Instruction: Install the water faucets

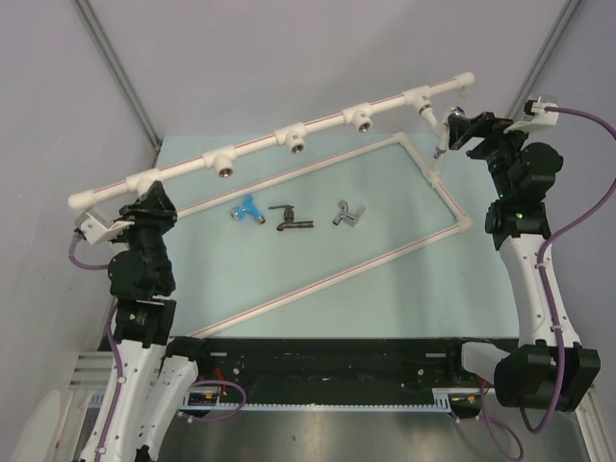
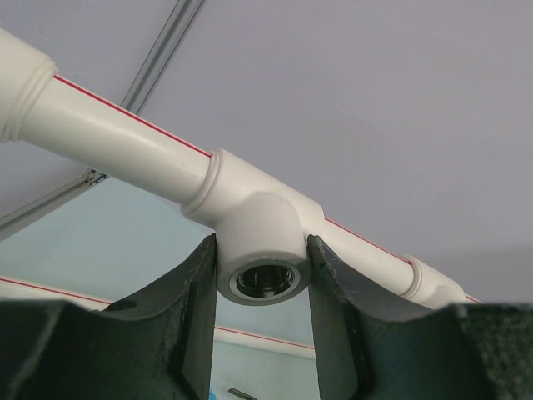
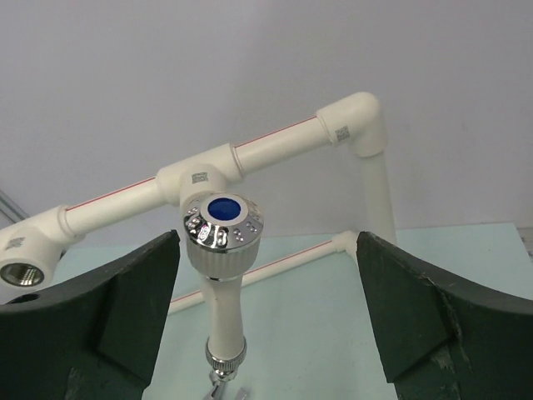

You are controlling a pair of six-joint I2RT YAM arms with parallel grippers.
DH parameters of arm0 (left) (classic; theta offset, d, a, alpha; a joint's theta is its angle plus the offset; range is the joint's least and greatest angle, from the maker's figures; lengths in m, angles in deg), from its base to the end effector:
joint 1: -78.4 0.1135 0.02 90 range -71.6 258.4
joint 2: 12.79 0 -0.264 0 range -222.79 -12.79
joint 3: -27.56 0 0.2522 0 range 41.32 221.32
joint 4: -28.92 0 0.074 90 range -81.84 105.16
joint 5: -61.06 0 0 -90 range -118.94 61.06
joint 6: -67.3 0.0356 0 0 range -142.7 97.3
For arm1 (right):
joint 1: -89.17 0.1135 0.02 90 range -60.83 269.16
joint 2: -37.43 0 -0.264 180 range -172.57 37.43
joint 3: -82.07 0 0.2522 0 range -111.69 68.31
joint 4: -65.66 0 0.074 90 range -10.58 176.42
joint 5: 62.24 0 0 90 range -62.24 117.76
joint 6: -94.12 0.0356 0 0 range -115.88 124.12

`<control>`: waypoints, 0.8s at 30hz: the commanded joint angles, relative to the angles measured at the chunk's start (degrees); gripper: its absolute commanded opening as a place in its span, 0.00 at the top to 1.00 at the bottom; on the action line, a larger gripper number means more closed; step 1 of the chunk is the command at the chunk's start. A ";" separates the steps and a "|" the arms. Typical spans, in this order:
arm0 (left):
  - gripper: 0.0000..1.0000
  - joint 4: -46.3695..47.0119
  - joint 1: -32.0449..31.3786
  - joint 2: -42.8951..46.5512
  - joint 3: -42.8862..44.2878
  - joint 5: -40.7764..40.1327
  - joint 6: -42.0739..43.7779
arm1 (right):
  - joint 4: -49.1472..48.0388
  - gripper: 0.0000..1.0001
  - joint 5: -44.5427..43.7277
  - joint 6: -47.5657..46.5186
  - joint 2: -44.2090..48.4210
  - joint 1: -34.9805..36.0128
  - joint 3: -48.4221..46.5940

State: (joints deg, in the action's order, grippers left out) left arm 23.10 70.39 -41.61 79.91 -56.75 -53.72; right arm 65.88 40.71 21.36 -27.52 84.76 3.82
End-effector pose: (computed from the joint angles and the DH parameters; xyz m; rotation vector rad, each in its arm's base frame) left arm 0.1216 -0.0003 0.3735 -0.6562 1.1261 -0.2765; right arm 0.2594 -0.0120 0.4353 0.0637 1.3549 0.3403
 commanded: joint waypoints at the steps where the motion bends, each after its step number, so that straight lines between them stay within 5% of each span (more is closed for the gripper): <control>1: 1.00 -2.32 -0.78 0.08 -0.97 3.73 1.49 | -0.26 0.09 -0.64 -2.64 -1.93 0.36 -3.71; 12: 1.00 -2.32 -0.78 -0.18 -0.88 3.73 1.58 | 4.22 0.10 -7.50 5.70 -8.69 -3.59 -3.71; 24: 1.00 -2.23 -0.69 -0.36 -0.97 4.26 1.32 | 8.62 0.10 5.41 0.43 -10.55 -2.45 -3.71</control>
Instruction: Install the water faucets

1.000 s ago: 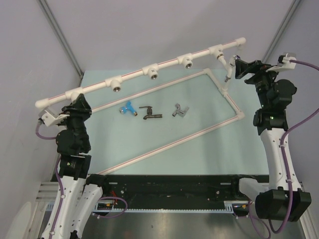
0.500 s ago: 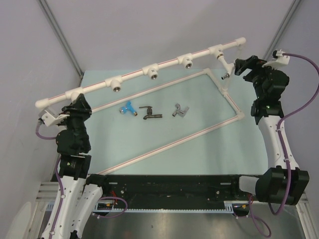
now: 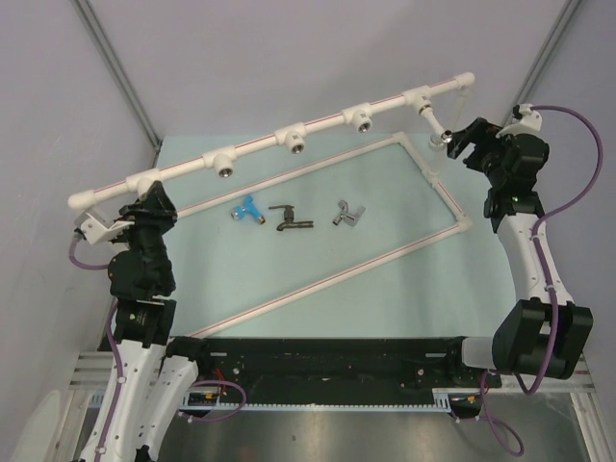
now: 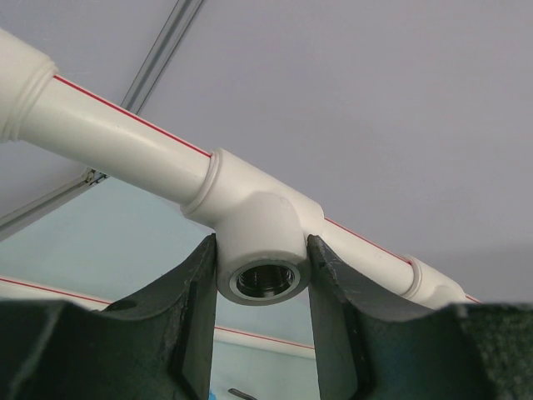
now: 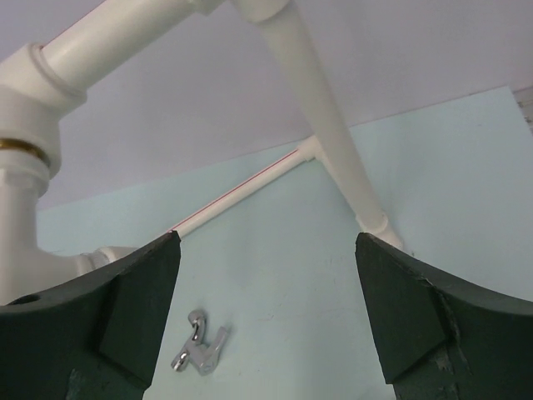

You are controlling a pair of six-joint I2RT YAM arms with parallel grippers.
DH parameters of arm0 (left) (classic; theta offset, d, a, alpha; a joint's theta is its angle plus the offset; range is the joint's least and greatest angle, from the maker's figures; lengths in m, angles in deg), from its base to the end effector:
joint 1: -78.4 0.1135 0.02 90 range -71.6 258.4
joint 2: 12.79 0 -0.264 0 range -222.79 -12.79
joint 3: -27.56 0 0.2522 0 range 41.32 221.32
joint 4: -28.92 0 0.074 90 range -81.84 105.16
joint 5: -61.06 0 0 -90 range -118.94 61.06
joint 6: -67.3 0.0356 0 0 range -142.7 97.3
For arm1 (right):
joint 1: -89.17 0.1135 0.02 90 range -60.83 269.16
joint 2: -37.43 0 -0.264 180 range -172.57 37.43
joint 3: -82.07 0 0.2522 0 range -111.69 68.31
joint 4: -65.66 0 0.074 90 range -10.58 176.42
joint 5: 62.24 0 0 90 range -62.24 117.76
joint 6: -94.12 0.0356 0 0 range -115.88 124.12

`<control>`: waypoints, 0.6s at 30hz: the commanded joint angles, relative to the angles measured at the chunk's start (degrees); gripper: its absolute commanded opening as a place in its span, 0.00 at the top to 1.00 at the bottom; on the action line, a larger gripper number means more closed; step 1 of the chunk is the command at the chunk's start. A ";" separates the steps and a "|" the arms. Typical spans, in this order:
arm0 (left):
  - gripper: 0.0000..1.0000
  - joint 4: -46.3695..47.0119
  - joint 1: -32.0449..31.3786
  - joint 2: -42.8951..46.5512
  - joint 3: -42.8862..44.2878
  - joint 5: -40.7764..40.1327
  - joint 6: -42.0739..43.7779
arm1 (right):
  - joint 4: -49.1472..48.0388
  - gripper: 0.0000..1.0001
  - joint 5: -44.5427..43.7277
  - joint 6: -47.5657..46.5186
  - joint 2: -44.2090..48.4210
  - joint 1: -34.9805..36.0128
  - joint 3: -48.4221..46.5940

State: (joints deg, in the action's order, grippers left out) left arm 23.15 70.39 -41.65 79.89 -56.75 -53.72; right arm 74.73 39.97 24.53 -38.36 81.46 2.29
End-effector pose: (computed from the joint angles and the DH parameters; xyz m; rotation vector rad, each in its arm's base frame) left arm 0.1218 -0.0004 0.3734 -0.6562 1.1263 -0.2764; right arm 0.3133 -0.0348 0.3773 0.2458 1.6507 0.3447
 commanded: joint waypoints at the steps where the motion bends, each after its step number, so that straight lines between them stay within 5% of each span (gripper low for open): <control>1: 1.00 -2.28 -0.69 -0.32 -0.95 4.26 1.32 | -0.49 0.10 8.60 -2.74 0.20 1.55 -2.18; 12: 1.00 -2.10 -0.69 0.21 -1.04 4.35 1.23 | -6.47 0.09 21.63 2.18 1.07 4.89 -1.92; 18: 1.00 -2.10 -0.69 0.39 -1.04 4.43 1.32 | -0.69 0.08 7.01 -5.10 7.48 4.98 -1.92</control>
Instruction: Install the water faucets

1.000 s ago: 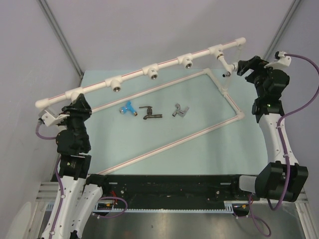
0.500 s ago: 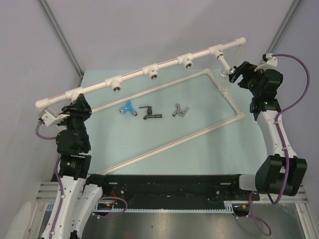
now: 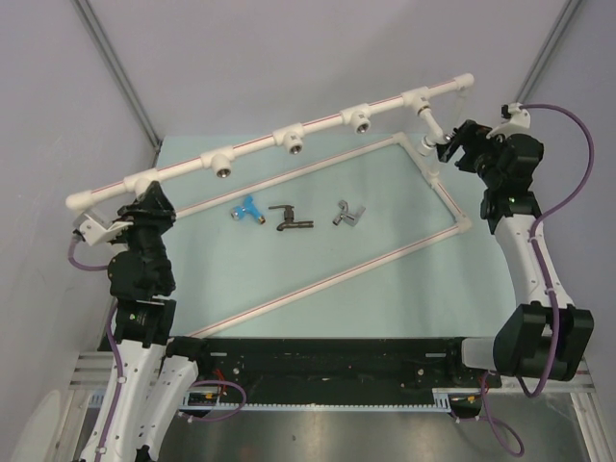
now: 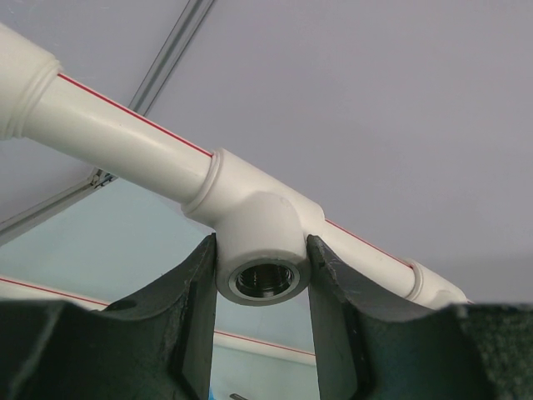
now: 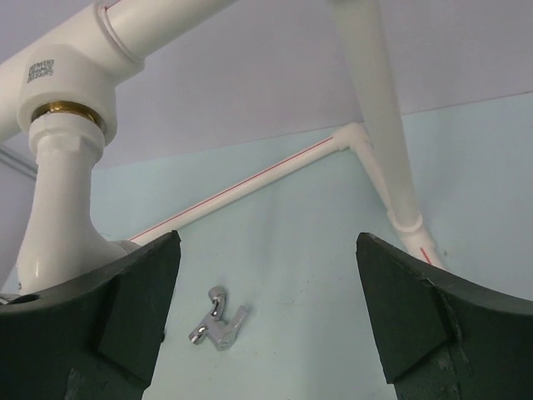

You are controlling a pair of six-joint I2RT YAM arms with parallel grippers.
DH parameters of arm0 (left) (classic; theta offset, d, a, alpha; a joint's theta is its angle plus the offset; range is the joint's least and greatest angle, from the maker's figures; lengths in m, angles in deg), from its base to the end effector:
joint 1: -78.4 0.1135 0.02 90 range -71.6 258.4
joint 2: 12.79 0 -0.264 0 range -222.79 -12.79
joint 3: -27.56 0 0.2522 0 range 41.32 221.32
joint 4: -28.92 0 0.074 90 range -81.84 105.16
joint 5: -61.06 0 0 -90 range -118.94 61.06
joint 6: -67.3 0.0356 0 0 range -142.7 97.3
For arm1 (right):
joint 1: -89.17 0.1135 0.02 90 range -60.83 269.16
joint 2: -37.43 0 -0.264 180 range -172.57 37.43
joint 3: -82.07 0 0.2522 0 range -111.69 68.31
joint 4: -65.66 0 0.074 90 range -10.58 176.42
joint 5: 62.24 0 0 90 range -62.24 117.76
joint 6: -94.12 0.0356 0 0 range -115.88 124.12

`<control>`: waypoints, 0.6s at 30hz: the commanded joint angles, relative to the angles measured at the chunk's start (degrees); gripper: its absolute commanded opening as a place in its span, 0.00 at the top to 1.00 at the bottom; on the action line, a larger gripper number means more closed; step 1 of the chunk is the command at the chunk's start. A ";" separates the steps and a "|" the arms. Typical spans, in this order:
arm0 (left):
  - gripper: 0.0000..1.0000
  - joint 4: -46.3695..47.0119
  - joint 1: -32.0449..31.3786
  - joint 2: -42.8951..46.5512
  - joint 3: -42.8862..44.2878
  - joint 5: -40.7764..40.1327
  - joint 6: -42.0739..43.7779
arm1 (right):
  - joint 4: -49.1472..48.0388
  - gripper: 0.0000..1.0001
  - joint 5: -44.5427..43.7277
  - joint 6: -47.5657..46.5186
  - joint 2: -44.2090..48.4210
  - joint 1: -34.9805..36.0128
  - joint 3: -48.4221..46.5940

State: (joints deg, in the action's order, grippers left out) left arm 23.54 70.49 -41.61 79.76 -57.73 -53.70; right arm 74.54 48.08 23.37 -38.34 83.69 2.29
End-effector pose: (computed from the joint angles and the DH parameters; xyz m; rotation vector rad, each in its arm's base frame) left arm 0.1215 0.0004 0.3734 -0.6702 1.1153 -0.2655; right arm 0.3134 -0.0177 0.3779 0.0881 1.6699 0.4752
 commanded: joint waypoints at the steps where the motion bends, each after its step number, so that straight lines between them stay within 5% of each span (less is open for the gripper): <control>1: 1.00 -2.49 -0.89 0.25 -0.91 5.42 1.30 | 0.74 0.08 -3.85 -5.26 8.26 2.75 -1.92; 7: 1.00 -2.49 -0.89 0.34 -0.91 5.51 1.04 | 4.71 0.08 -19.78 -13.53 14.41 3.71 -1.92; 18: 1.00 -2.49 -0.89 0.52 -0.99 5.42 1.12 | -1.53 0.09 -13.90 -17.14 15.13 8.02 -1.83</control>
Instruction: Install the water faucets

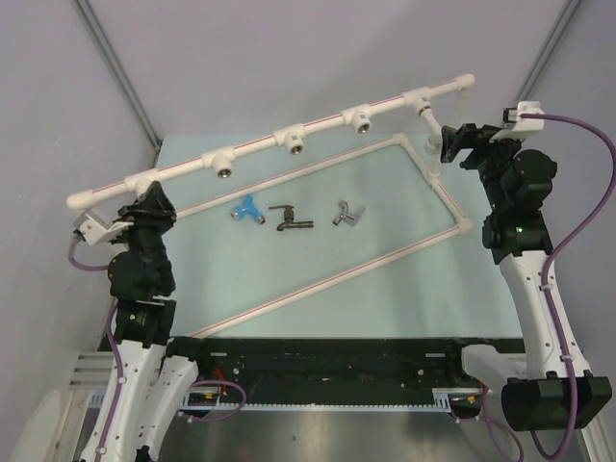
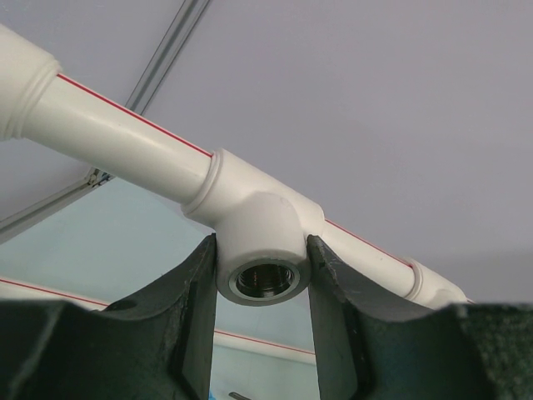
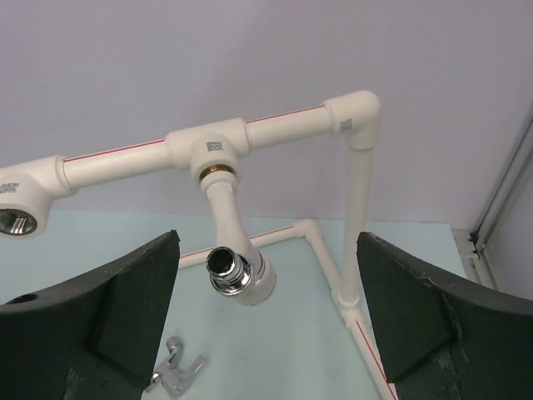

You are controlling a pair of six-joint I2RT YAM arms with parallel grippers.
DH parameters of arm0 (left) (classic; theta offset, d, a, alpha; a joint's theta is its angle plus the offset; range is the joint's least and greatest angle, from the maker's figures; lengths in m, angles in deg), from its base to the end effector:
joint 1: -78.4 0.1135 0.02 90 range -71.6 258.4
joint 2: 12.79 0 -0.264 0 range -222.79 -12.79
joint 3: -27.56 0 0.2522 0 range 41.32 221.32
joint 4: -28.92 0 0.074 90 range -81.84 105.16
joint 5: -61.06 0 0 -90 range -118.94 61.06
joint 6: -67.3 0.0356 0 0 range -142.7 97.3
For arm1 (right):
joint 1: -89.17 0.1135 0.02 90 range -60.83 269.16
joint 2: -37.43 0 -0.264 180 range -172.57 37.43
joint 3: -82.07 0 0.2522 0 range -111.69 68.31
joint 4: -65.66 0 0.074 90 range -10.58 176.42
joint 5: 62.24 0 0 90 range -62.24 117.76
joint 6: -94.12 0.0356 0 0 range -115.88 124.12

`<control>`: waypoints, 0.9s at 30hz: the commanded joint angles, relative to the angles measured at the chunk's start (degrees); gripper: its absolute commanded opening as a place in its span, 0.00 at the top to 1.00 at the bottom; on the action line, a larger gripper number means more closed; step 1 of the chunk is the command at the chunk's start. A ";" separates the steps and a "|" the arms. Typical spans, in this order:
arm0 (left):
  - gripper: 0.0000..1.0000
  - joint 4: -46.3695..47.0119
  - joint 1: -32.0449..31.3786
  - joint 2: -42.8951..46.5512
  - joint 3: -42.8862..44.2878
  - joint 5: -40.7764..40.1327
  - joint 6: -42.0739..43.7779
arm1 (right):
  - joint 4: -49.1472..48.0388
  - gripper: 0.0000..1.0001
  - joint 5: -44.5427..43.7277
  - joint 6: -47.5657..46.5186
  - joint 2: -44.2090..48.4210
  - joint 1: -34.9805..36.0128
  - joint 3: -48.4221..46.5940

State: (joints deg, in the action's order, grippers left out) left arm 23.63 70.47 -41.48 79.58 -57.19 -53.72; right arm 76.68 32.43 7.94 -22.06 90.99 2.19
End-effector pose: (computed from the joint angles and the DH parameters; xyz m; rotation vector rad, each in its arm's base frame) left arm 0.1213 0.0001 0.3727 -0.6626 1.1177 -0.2725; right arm 0.2302 0.0102 0.4466 -0.0431 1.4086 0.1389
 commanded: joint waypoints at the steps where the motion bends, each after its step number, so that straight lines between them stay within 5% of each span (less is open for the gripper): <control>1: 1.00 -2.58 -0.95 0.39 -0.82 4.78 1.23 | -3.76 0.09 1.40 -1.27 -1.42 0.64 -1.72; 13: 1.00 -2.58 -0.95 0.30 -0.73 4.70 1.23 | -4.91 0.09 -1.41 6.82 -5.90 -7.36 -1.72; 27: 1.00 -2.49 -0.87 -0.05 -0.82 4.96 1.23 | -0.69 0.09 2.28 6.21 -11.44 -6.22 -1.72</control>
State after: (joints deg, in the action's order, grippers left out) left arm 23.61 70.43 -41.43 79.58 -57.08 -53.72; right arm 73.05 33.48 14.84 -31.08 83.43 1.99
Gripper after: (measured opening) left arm 0.456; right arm 0.907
